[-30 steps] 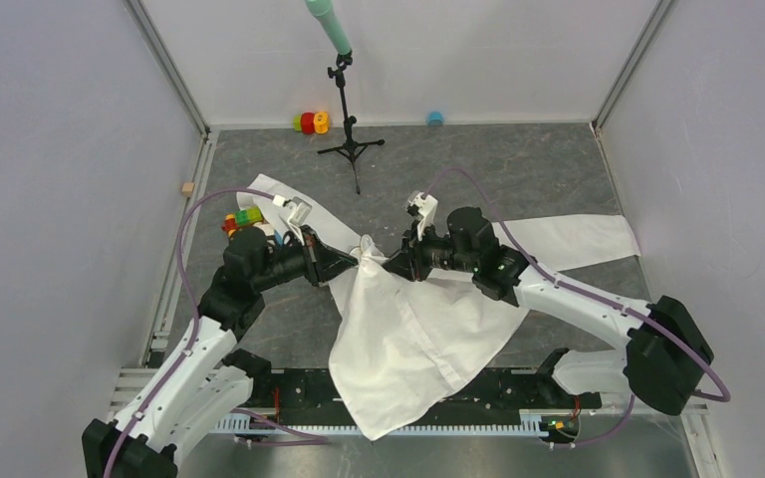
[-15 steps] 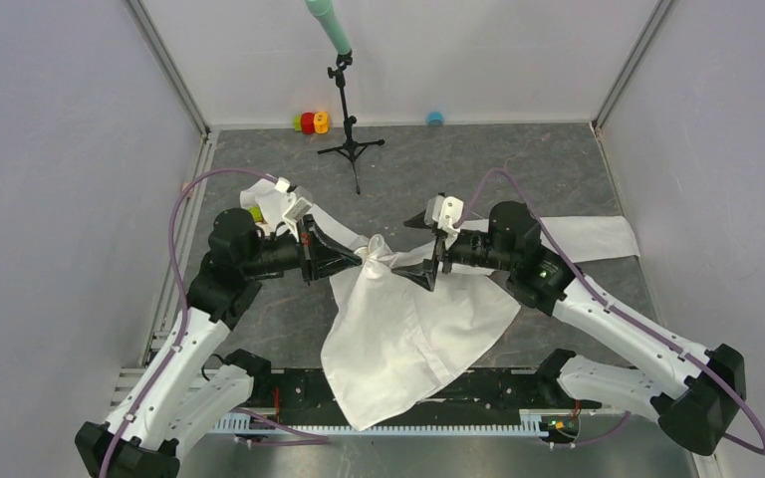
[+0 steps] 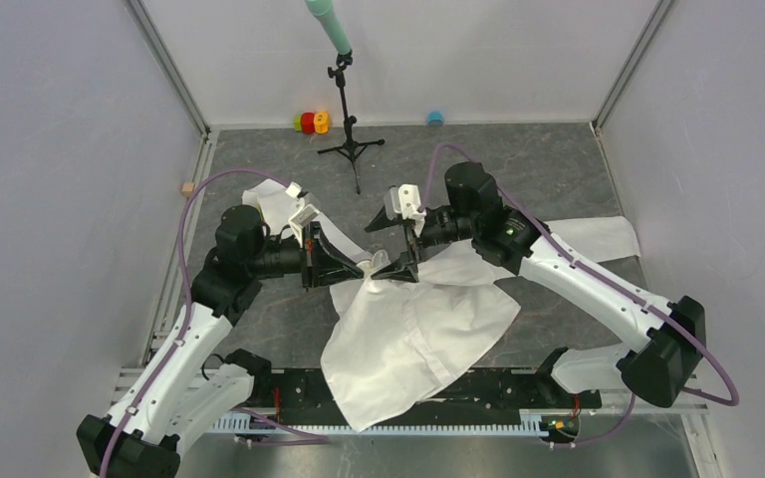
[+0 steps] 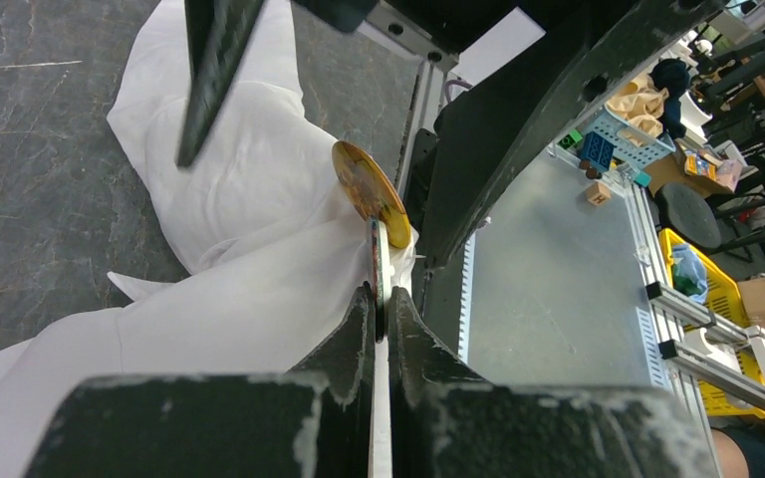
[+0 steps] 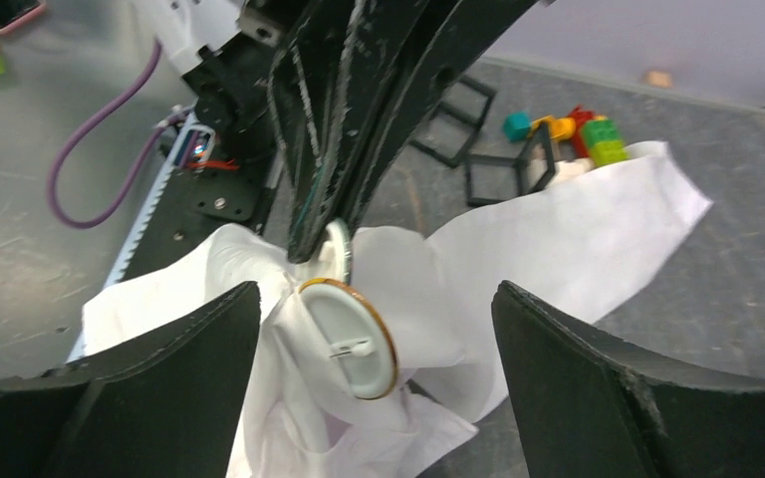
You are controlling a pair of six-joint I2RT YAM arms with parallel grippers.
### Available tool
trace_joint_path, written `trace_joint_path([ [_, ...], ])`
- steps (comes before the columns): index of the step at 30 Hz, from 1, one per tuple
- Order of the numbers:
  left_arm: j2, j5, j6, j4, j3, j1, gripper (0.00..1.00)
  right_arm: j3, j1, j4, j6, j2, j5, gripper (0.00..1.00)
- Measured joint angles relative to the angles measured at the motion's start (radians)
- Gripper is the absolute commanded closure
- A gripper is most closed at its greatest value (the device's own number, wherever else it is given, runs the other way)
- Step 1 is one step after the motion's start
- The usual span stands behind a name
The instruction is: Pin the brooch onto the clothing
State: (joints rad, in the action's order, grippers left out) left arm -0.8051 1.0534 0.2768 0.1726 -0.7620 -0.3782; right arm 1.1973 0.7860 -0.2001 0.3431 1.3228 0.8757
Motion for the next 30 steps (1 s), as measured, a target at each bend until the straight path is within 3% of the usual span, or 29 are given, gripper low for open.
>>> trace_joint_path([
  [5, 0.000, 0.001, -0.008, 0.006, 0.000, -0.002, 0.98, 0.002, 0.006, -0.088, 0.025, 0.024, 0.047, 0.33],
  [7, 0.000, 0.002, -0.009, 0.006, 0.000, -0.004, 0.98, 0.002, 0.006, -0.107, 0.029, 0.027, 0.058, 0.37],
  [30, 0.000, 0.016, -0.017, 0.013, 0.000, -0.024, 0.98, 0.005, 0.006, -0.092, -0.037, 0.045, 0.122, 0.49],
])
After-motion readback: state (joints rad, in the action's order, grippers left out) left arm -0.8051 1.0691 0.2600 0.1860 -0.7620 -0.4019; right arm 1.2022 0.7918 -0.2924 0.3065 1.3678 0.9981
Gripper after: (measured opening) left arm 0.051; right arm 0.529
